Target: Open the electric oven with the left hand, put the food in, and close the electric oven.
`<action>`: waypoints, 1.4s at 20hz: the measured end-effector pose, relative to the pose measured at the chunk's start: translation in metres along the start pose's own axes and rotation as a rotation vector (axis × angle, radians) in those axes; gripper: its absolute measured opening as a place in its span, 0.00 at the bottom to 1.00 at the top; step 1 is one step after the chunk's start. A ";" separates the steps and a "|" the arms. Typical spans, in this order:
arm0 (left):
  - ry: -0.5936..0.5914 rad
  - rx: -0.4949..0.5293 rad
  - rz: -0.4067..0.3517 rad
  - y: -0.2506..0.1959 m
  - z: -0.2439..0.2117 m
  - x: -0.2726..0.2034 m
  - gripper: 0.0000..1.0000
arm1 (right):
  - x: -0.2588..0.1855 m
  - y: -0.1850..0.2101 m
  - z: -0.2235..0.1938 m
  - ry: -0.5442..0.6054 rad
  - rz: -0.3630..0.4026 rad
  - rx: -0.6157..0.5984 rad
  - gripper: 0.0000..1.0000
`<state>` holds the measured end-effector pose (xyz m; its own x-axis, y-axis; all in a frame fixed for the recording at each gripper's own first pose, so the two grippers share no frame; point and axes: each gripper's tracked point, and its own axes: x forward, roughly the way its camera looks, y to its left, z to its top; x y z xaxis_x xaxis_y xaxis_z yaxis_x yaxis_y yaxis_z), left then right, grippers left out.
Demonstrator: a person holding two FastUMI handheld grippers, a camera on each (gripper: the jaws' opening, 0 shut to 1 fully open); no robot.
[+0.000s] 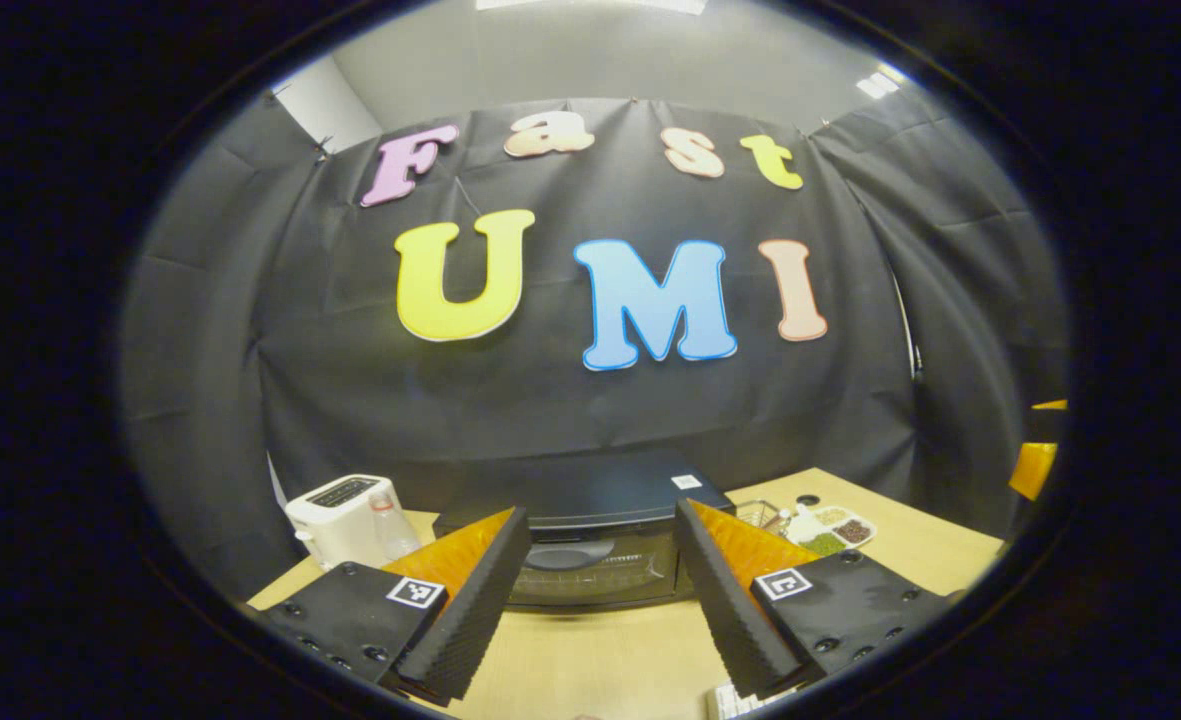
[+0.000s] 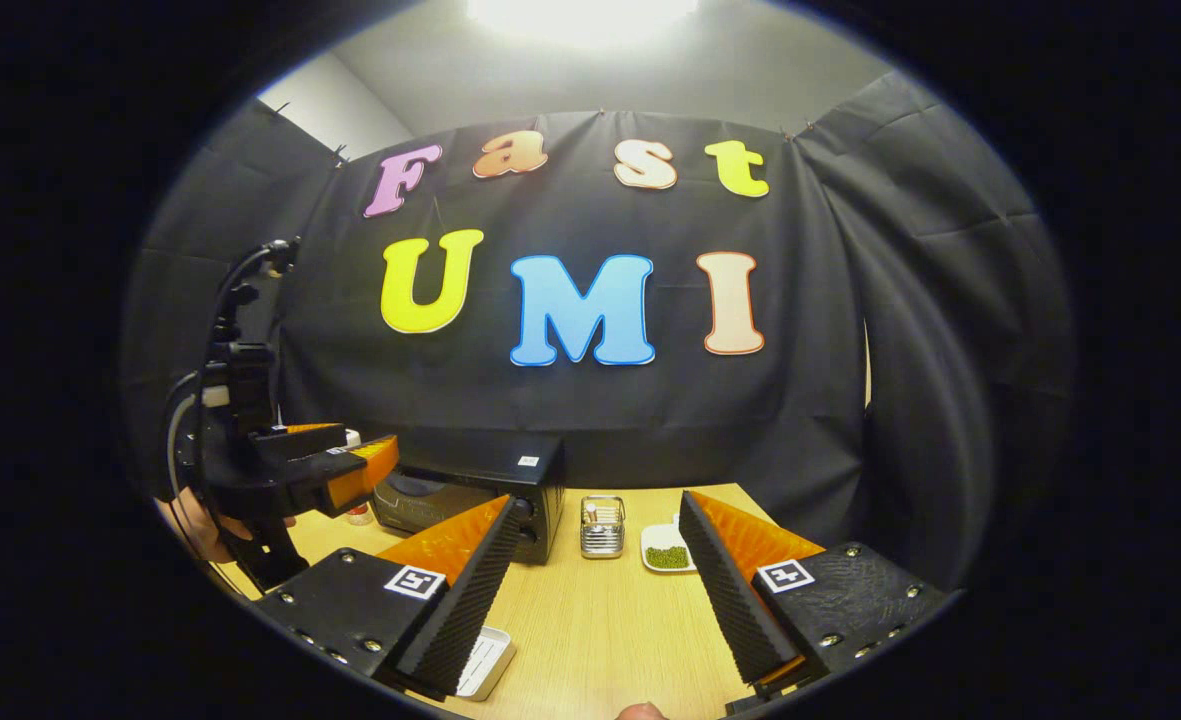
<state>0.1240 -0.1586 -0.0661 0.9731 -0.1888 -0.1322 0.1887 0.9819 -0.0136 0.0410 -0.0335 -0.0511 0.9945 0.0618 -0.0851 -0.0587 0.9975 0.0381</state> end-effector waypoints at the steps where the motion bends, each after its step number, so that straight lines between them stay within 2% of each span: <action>1: -0.008 0.000 0.012 0.004 0.003 -0.009 0.97 | -0.003 -0.002 0.005 -0.015 0.012 0.007 0.98; 2: -0.017 -0.003 0.033 0.008 0.011 -0.023 1.00 | -0.006 -0.007 0.006 -0.024 0.016 0.008 0.98; 9: -0.061 0.005 0.110 0.032 0.039 -0.100 1.00 | -0.019 -0.019 0.005 -0.044 0.011 0.030 0.98; 16: -0.084 -0.002 0.128 0.054 0.041 -0.155 1.00 | -0.037 -0.016 0.014 -0.071 -0.021 0.035 0.97; 28: -0.111 0.008 0.127 0.085 0.047 -0.182 1.00 | -0.056 0.005 0.025 -0.088 -0.055 0.047 0.98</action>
<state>-0.0307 -0.0417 0.0031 0.9977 -0.0642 -0.0223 0.0643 0.9979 0.0040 -0.0131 -0.0328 -0.0215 1.0000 0.0020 -0.0001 -0.0020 0.9966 0.0822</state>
